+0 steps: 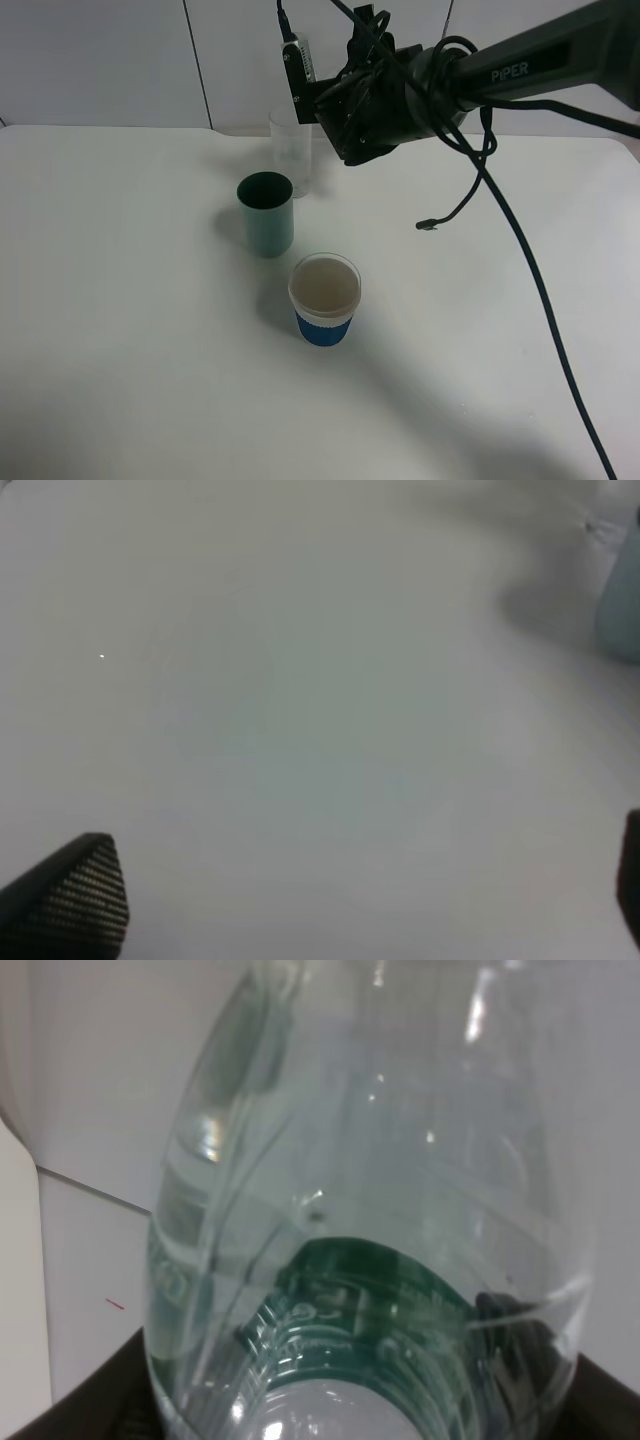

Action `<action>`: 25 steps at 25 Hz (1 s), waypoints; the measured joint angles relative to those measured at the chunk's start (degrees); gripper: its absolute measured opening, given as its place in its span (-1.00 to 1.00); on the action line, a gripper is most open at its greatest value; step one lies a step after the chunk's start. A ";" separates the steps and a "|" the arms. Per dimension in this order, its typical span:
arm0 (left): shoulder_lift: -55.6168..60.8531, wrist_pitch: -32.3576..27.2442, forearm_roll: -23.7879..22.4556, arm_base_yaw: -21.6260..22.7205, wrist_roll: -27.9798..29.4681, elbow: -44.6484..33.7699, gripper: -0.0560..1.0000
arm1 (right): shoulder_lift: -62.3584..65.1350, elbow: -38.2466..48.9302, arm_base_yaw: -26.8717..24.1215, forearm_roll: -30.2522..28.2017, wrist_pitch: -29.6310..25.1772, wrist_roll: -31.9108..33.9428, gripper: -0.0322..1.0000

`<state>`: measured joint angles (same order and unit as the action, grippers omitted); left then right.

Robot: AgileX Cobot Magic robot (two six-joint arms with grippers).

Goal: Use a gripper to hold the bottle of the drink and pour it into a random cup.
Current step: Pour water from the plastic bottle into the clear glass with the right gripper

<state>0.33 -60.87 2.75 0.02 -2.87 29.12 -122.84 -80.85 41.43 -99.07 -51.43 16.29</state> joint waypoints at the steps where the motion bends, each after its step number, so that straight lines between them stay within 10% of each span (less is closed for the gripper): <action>1: 0.00 0.00 0.00 0.00 0.00 0.00 0.99 | 0.00 0.00 0.00 0.00 0.00 0.00 0.14; 25: 0.00 0.00 0.00 0.00 0.00 0.00 0.99 | 0.46 -1.98 0.00 0.00 0.30 -2.25 0.14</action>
<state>0.33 -60.87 2.75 0.02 -2.87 29.12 -122.37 -82.83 41.43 -99.07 -51.13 14.05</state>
